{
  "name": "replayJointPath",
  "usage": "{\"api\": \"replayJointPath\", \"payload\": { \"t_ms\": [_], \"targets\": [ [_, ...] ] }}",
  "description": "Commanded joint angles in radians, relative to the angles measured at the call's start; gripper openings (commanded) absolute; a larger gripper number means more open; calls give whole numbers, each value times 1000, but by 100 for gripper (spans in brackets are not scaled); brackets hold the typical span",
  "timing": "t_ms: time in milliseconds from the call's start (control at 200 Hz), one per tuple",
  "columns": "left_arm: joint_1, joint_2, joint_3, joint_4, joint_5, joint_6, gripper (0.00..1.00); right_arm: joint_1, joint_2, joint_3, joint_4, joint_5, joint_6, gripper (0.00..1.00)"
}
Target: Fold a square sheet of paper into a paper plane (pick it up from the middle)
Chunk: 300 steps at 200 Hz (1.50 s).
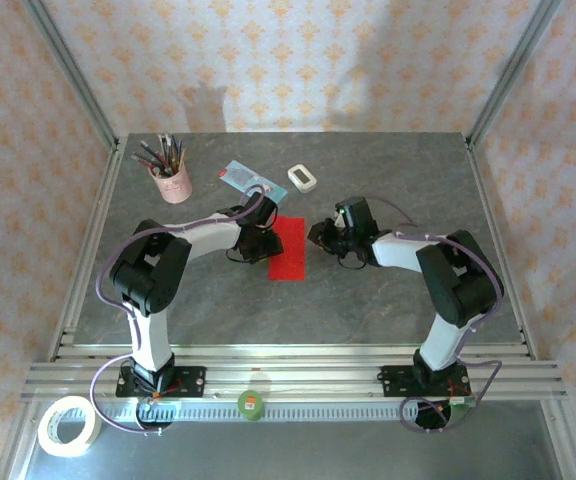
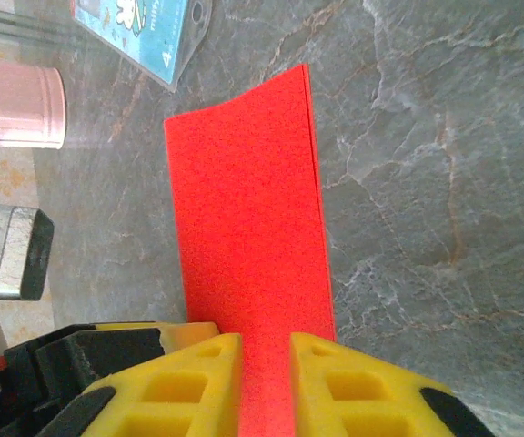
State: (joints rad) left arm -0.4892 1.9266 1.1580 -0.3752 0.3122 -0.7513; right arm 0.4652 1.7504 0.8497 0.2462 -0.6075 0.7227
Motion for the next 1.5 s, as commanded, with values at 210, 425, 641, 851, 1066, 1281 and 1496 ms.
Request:
{"api": "replayJointPath", "payload": {
  "t_ms": [210,425,641,851,1066,1281,1496],
  "targets": [
    [-10,202,-82,33,-70,13,43,76,92,59,10,-31,-1,12],
    [-11,201,-87,35,-68,13,43,79,143,97,-18,-29,-9,9],
    [-9,174,-84,41,-34,9,43,78,177,67,-117,28,-32,6],
    [-2,63,-11,7,-21,14,44,79,223,73,-274,112,-82,3],
    [8,-147,74,31,-46,49,60,78,255,69,-324,147,-104,1],
    [8,-153,-14,220,164,18,39,77,273,50,-339,174,-96,0],
    [7,-79,-46,328,299,-16,12,77,276,55,-356,193,-102,0]
  ]
}}
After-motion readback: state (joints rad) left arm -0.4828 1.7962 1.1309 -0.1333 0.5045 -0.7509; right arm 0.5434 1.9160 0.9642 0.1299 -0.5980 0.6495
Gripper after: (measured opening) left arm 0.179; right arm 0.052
